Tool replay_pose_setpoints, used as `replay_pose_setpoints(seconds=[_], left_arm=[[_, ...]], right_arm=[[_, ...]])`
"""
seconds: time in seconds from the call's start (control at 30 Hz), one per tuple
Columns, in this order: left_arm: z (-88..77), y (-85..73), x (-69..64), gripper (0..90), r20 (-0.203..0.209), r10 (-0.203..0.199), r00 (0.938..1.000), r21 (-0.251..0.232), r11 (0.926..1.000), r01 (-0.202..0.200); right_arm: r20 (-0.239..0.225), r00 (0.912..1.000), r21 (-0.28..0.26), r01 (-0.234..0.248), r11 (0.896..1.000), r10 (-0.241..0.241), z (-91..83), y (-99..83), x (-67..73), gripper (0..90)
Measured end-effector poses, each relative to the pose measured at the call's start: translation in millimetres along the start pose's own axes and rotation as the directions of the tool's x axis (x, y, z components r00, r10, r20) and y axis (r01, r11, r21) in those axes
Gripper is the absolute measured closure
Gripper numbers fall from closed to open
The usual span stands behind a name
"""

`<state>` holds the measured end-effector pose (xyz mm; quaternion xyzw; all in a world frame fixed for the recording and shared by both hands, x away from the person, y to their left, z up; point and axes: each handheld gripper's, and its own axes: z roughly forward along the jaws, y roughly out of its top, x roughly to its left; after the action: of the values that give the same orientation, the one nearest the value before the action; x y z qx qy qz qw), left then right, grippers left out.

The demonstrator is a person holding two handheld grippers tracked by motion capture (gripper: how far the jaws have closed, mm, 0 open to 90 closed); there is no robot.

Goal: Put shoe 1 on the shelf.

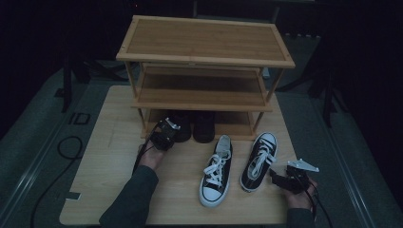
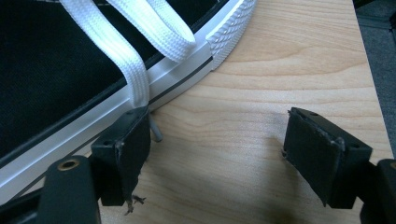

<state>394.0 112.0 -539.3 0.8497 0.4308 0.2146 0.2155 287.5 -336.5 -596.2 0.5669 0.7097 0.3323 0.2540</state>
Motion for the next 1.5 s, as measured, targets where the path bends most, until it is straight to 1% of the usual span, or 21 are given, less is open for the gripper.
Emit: replay_pose_setpoints(seconds=[0.33, 0.37, 0.5, 0.6, 0.7, 0.77, 0.9, 1.1, 1.3, 1.4, 1.47, 1.5], left_arm=[[2.1, 3.8, -1.2, 89.9, 0.01, 0.002, 0.9999, -0.004, 1.0, -0.002], [1.7, 3.3, -0.7, 88.9, 0.015, 0.0, 0.9999, -0.007, 1.0, 0.0], [-2.0, -1.1, -1.7, 79.7, 0.022, -0.001, 0.9998, -0.021, 0.9998, 0.002], [-6.3, -7.0, -1.1, 69.9, 0.04, -0.008, 0.9992, -0.035, 0.9993, 0.009], [-10.6, -15.7, 0.9, 61.7, 0.046, -0.013, 0.9989, -0.045, 0.9989, 0.015], [-13.2, -22.1, 3.0, 59.1, 0.045, -0.02, 0.9988, -0.054, 0.9983, 0.023], [-17.5, -33.2, 8.7, 53.7, 0.047, -0.048, 0.9977, -0.063, 0.9967, 0.051], [-22.0, -47.7, 13.7, 50.2, 0.047, -0.071, 0.9963, -0.073, 0.9946, 0.075], [-24.7, -60.2, 13.9, 49.3, 0.043, -0.071, 0.9965, -0.073, 0.9945, 0.074], [-25.5, -63.8, 13.7, 49.5, 0.047, -0.077, 0.9959, -0.08, 0.9935, 0.081], [-25.5, -65.7, 13.0, 49.5, 0.053, -0.086, 0.9949, -0.089, 0.9919, 0.09], [-25.1, -66.6, 12.5, 49.5, 0.057, -0.084, 0.9948, -0.091, 0.9918, 0.089]], right_arm=[[0.0, 1.0, 0.0, 0.0, 1.0, 0.0, 0.0, 0.0, 0.0, 22.5], [0.0, 1.0, 0.0, 0.0, 1.0, 0.0, 0.0, 0.0, 0.0, 22.5], [0.0, 1.0, 0.0, 0.0, 1.0, 0.0, 0.0, 0.0, 0.0, 22.5], [0.0, 1.0, 0.0, 0.0, 1.0, 0.0, 0.0, 0.0, 0.0, 22.6], [0.0, 1.0, 0.0, 0.0, 1.0, 0.0, 0.0, 0.0, 0.0, 22.5], [0.0, 1.0, 0.0, 0.0, 1.0, 0.0, 0.0, 0.0, 0.0, 22.6], [0.0, 1.0, 0.0, 0.0, 1.0, 0.0, 0.0, 0.0, 0.1, 22.5], [-0.01, 0.9999, 0.006, 0.009, 1.0, -0.008, 0.3, 0.1, 0.7, 19.6], [-0.009, 0.9999, 0.006, 0.007, 1.0, -0.007, 0.0, -0.1, 1.1, 19.9], [-0.013, 0.9999, 0.013, 0.011, 1.0, -0.011, -1.8, 0.5, 2.4, 25.1], [-0.022, 0.9996, 0.022, 0.02, 1.0, -0.019, -2.6, 1.3, 4.2, 26.3], [-0.029, 0.9994, 0.025, 0.022, 0.999, -0.021, -3.1, 1.8, 5.4, 28.4]])
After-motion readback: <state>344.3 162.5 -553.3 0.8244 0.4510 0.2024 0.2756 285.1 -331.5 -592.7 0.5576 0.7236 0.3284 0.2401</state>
